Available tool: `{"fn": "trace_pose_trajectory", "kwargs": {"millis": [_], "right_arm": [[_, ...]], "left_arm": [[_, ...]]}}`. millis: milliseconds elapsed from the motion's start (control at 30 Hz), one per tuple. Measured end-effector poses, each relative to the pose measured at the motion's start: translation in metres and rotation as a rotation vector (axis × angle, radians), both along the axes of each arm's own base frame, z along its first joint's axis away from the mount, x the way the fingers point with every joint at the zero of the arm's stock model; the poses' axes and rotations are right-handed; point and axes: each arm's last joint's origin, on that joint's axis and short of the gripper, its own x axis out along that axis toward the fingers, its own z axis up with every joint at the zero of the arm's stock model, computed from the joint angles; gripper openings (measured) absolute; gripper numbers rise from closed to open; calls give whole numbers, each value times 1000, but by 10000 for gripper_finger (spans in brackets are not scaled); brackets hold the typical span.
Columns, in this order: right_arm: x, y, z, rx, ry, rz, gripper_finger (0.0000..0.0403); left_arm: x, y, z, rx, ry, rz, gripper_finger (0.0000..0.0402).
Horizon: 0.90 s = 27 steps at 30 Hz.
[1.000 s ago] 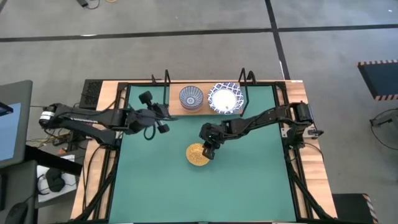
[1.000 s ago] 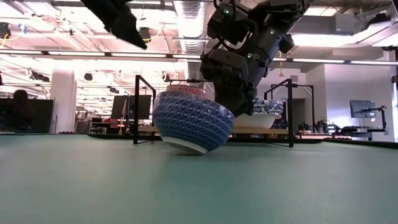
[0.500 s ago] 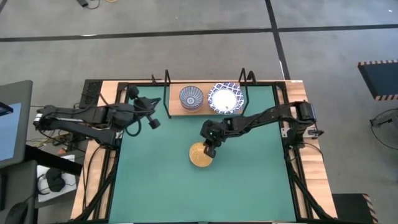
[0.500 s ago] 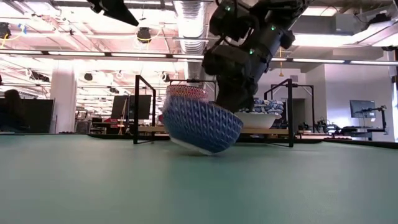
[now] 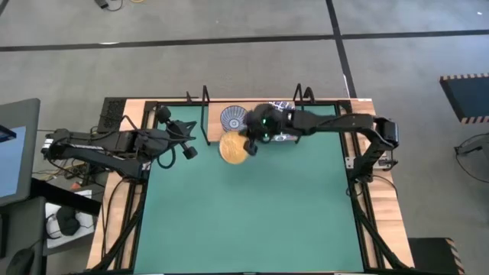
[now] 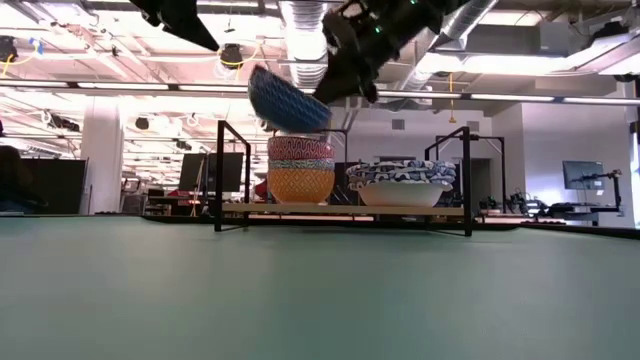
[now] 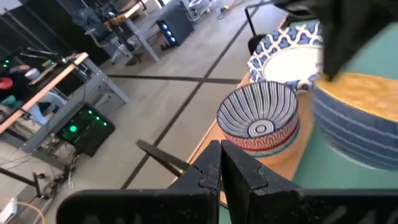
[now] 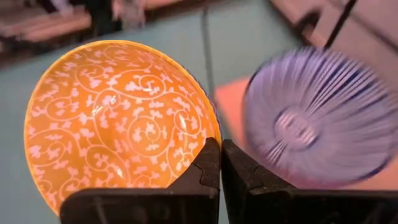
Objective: Place and stack bowls onto a shelf
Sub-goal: Stack the yellow patterned bowl on top of the blue striped bowl on the shelf
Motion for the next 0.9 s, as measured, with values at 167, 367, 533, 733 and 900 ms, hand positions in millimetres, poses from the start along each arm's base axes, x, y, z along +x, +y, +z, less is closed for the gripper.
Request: {"fn": "trace_pose_trajectory", "kwargs": {"millis": [167,367,533,733,900], "right_arm": [[0,-31,27,-71,-69,-83,22],[-13,-71,31,-75,-63,-206,21],[-22,-92,23,-54,-15,-263,21],[-15,-103,3,-8,23,-262,26],[-13,-104,-1,4,22,-270,36]], "left_arm": [[0,1,0,9,4,17,0],[0,1,-1,10,11,22,0],[0,3,-1,9,9,32,0],[0,7,-1,-5,-2,52,0],[0,7,-2,-16,3,30,0]]}}
